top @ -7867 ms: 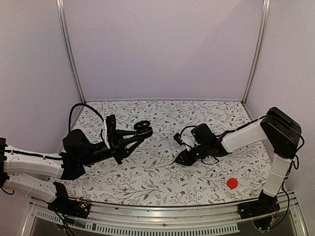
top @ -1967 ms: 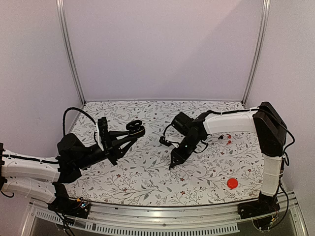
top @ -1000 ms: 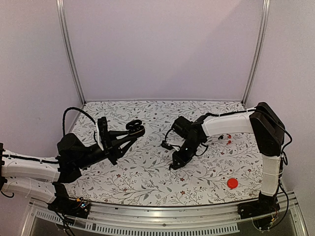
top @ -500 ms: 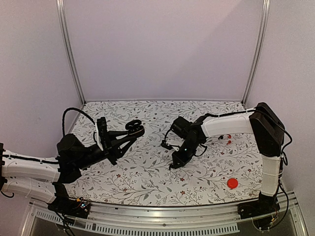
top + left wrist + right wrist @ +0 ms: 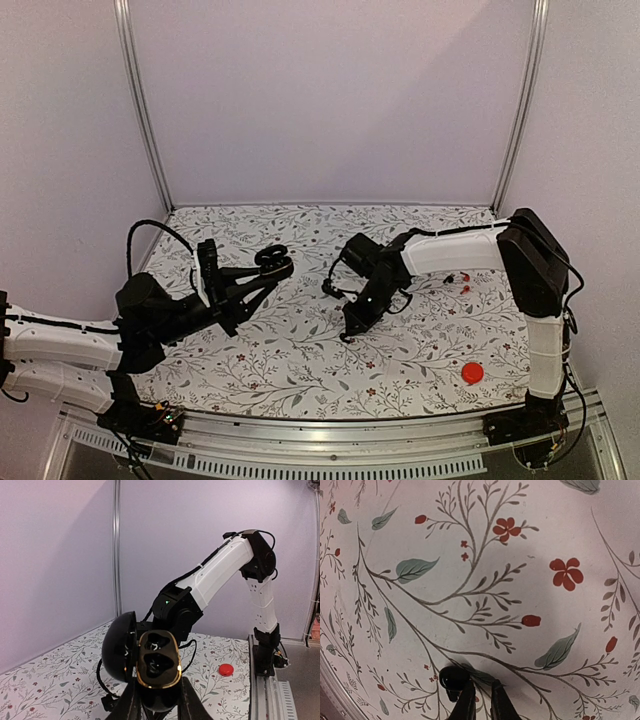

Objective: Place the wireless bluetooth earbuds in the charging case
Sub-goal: Rotate the left earbud at the center of the board.

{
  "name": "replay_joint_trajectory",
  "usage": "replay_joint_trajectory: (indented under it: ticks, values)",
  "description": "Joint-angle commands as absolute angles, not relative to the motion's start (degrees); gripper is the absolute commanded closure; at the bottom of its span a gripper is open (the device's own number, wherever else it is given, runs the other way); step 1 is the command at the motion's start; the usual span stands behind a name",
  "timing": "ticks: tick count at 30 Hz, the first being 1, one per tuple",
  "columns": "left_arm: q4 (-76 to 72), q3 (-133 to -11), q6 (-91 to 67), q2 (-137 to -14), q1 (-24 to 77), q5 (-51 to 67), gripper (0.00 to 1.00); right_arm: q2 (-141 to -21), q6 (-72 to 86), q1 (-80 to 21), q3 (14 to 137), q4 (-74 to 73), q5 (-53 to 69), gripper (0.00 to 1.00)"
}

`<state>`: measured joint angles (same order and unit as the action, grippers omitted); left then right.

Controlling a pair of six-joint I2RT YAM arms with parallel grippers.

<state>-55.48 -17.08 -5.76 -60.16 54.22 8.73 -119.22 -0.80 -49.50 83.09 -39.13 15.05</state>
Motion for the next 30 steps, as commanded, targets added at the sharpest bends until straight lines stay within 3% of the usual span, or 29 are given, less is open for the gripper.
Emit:
replay_joint_trajectory:
  ticks: [1, 4, 12, 30]
  values:
    - [-57.4, -16.6, -5.7, -60.3, 53.1, 9.3, 0.82, -121.3, -0.8, -49.8, 85.3, -38.9, 15.5, 0.88]
    - [-57.2, -16.6, -5.7, -59.9, 53.2, 9.2, 0.82, -120.3, -1.0, -49.3, 85.4, -38.9, 16.5, 0.87]
    - [-57.4, -16.6, -6.0, -60.0, 53.1, 9.3, 0.82, -118.1, -1.9, -48.6, 89.3, -43.9, 15.4, 0.63]
    - [-57.6, -16.1, -6.3, -59.2, 53.0, 8.9, 0.82, -123.2, -4.1, -52.3, 97.1, -53.3, 12.7, 0.6]
